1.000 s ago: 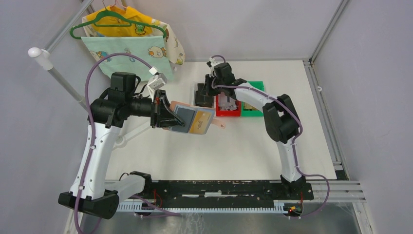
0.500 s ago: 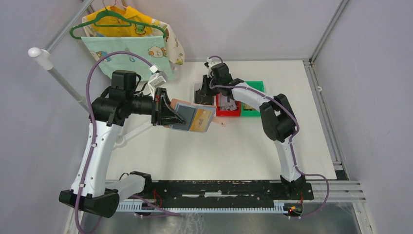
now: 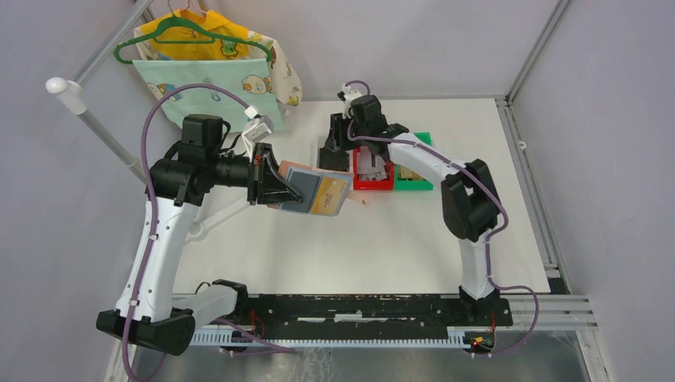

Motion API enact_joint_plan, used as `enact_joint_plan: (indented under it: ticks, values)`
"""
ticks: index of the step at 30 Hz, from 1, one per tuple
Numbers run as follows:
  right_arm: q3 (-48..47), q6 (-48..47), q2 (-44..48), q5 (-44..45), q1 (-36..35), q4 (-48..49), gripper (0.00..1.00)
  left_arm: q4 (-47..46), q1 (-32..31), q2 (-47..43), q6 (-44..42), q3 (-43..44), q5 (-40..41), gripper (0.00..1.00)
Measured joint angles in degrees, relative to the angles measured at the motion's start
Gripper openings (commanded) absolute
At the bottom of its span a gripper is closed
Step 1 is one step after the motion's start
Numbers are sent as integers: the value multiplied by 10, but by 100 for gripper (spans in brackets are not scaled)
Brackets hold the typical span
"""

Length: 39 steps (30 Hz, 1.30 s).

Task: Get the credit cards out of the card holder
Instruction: Place the credit card in the storage box, then remove the credit card from the card holder.

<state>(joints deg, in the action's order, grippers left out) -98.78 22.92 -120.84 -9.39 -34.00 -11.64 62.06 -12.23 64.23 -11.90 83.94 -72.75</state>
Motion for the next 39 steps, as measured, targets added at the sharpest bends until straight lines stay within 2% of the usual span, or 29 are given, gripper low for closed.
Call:
enact_joint_plan:
  ticks: [3,4,8,11,15,17,20,23,25,27,30,35,39]
  values:
    - [66,-2,95,-13,1,21,74,-16,0,0,18,0,2,4]
    - [104,-1,138,-21,1,46,80,-26,0,-1,28,0,2,4]
    - [303,33,350,-52,1,178,92,-133,0,-22,120,-32,13,3]
    - [440,80,474,-76,1,297,95,-258,1,-49,226,-74,34,3]
    - [610,149,562,-101,0,429,94,-382,2,-55,338,-87,65,3]
    - [678,179,584,-106,0,460,90,-423,2,-54,379,-87,79,3]
    - [755,215,620,-97,-6,468,91,-464,2,-53,424,-89,104,2]
    - [789,244,654,-64,-33,492,94,-503,2,-53,465,-101,128,2]
    - [797,265,663,-41,-68,542,98,-530,2,-53,496,-116,141,2]
    - [795,288,653,-22,-97,598,98,-544,3,-53,518,-128,145,2]
    - [777,323,613,20,-140,665,98,-555,2,-53,541,-141,153,2]
    - [725,370,541,68,-174,743,98,-585,3,-56,575,-156,155,2]
    - [688,408,489,90,-187,814,92,-600,2,-66,591,-174,155,2]
